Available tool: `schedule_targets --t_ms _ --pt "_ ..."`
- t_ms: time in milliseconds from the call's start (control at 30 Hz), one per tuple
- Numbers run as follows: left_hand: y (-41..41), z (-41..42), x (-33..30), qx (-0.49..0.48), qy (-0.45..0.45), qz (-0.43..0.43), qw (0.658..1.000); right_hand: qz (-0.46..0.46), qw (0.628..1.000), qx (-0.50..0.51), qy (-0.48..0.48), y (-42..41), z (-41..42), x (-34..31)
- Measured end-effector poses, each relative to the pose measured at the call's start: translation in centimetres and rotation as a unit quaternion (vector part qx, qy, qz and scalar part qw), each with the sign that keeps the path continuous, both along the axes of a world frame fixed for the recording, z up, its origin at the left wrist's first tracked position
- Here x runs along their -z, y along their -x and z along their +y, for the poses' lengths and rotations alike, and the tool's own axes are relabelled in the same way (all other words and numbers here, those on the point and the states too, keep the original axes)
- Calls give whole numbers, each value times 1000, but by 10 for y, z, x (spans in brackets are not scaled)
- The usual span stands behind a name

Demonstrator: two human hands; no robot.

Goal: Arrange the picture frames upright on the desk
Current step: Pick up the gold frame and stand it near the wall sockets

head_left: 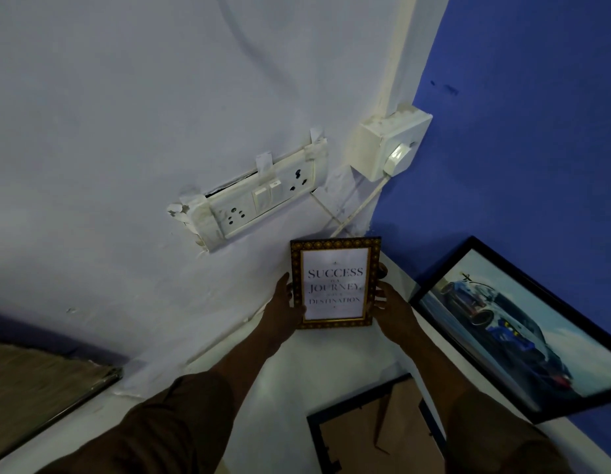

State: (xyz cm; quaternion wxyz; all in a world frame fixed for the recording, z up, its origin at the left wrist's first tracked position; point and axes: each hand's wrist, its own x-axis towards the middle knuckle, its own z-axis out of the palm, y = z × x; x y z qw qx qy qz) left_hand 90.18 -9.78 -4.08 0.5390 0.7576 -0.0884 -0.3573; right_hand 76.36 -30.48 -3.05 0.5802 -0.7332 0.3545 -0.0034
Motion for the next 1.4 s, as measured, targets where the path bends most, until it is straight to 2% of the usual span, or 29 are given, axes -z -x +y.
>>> schedule_targets --t_ms 433,633,833,1067,1400 --pt "3 -1 14 23 23 18 999 25 999 -24 41 7 1 9" --pt "4 -7 -15 65 11 -71 995 -51 996 42 -59 9 -7 12" --pt "-2 -15 -31 10 -81 -173 982 -86 993 41 -70 -2 5 4" --pt "6 -10 -22 -38 -105 -102 989 -45 998 -41 -17 -21 1 -7" --pt "9 1 -23 -27 -90 -87 992 -15 999 -48 6 -20 4 -6"
